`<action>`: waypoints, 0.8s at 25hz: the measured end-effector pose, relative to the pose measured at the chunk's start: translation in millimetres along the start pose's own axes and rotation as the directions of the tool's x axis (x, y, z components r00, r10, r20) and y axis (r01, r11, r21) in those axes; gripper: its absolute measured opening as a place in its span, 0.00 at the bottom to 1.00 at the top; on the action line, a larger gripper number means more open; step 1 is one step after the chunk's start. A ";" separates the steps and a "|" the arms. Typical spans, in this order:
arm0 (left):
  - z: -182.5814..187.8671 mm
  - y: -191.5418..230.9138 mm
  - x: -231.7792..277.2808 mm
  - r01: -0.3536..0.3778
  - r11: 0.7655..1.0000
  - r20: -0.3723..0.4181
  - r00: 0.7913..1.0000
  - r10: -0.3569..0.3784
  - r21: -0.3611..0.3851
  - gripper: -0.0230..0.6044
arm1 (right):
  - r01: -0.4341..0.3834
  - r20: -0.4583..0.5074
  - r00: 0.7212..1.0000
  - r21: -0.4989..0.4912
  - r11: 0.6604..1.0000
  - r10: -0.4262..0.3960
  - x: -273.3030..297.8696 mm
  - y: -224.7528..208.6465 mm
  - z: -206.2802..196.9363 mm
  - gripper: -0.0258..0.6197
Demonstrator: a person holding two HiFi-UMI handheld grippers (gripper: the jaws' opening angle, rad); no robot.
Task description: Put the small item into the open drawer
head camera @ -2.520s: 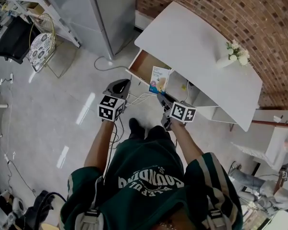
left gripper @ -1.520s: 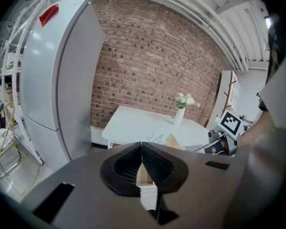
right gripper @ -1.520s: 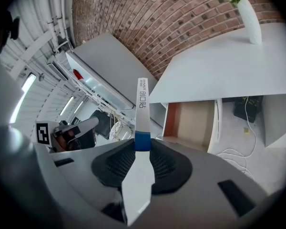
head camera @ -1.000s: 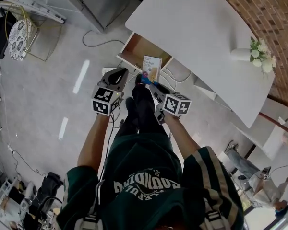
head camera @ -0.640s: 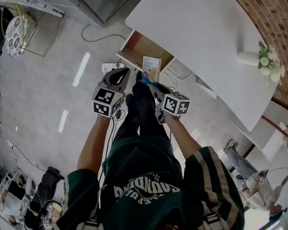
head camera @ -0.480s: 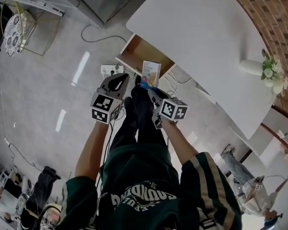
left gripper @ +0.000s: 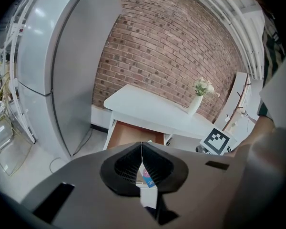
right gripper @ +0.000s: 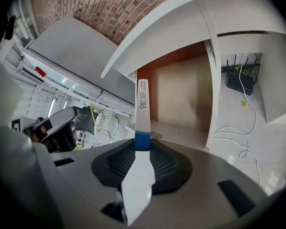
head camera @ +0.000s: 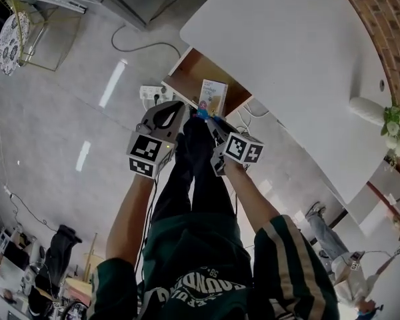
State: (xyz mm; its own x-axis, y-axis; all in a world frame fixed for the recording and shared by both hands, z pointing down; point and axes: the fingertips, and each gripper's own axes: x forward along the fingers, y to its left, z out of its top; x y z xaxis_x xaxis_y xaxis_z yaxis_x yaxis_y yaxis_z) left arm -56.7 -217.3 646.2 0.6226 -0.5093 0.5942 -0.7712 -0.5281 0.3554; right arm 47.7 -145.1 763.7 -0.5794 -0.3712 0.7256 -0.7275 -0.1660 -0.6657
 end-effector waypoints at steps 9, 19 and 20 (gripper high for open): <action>-11.3 8.0 20.3 0.010 0.999 -0.007 1.000 -0.010 -0.033 0.06 | 0.022 0.039 0.999 0.053 0.998 -0.024 39.5 -17.0 24.6 0.21; -30.6 9.0 26.0 0.004 0.998 -0.036 0.999 -0.006 -0.062 0.06 | 0.008 0.093 0.995 0.180 0.984 -0.025 60.9 -29.2 41.3 0.21; -32.0 9.3 26.6 0.001 0.998 -0.037 0.999 -0.004 -0.066 0.06 | 0.005 0.099 0.995 0.195 0.981 -0.024 63.1 -30.6 42.8 0.21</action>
State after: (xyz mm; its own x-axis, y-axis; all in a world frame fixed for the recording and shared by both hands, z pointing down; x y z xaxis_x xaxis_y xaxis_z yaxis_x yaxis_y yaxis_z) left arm -51.5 -214.0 688.4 0.6200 -0.4817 0.6192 -0.7775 -0.4827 0.4031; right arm 49.1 -202.6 822.4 -0.5223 -0.4552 0.7211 -0.6446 -0.3427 -0.6834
